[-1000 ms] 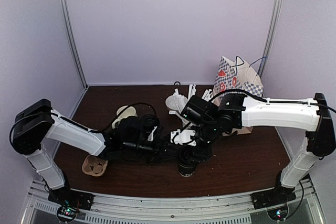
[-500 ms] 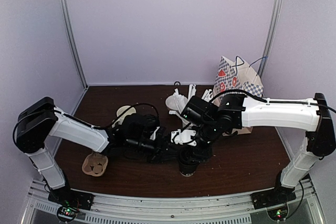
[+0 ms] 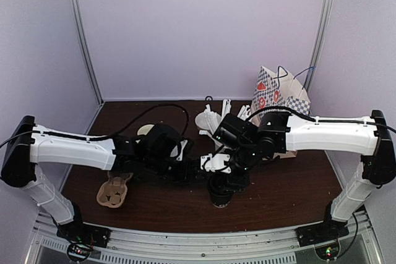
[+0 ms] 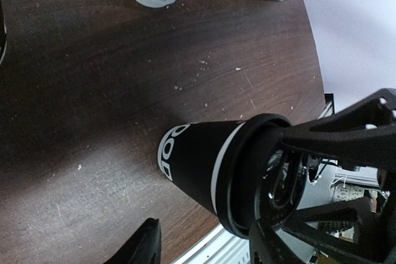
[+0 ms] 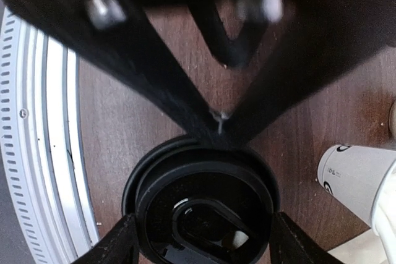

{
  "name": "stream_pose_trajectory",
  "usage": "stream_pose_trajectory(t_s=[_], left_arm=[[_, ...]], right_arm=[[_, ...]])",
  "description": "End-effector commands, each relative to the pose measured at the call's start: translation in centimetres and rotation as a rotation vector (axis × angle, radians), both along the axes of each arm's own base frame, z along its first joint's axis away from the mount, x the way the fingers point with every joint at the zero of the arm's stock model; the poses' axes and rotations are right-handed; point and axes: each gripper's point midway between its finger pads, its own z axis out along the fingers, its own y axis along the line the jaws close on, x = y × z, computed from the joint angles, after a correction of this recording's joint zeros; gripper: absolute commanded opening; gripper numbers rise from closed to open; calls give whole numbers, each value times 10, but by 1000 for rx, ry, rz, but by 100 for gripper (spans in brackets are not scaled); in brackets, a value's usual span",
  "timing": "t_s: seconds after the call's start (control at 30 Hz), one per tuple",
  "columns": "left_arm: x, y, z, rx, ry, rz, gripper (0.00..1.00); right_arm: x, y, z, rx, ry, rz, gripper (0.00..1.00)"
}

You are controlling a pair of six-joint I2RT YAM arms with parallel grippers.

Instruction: Pack the takeout coffee

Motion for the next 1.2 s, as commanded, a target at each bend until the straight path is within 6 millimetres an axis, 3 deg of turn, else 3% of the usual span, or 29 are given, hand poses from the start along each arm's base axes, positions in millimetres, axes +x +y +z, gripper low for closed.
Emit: stream_pose_trajectory(t_s=[0.0,0.1,0.23,0.4,0.57,0.77,0.93,1.17], left_arm=[[2,2,56,-126,-181,-22,53],[7,20,65,-85,-250,4,54],[12,35,72,-55,-294,18,54],[16,47,82,-46,-330,37,55],[18,57,87,-43,-354,54,55],[19,66,90,-42,-359,64,56],[28,82,101,-18,-412,105,56],[43,99,112,12,-466,129,58]], right_arm=[[-2,-5,-15,-46,27,3,63],[1,-4,-15,-47,29,1,66],[1,-4,-17,-58,49,-15,82],[4,-3,-11,-45,42,-19,84],[9,-1,-11,-43,59,-33,83],[13,-5,-4,-44,94,-46,68],[28,-37,15,-41,70,-112,66],[55,-118,32,-13,52,-326,66]])
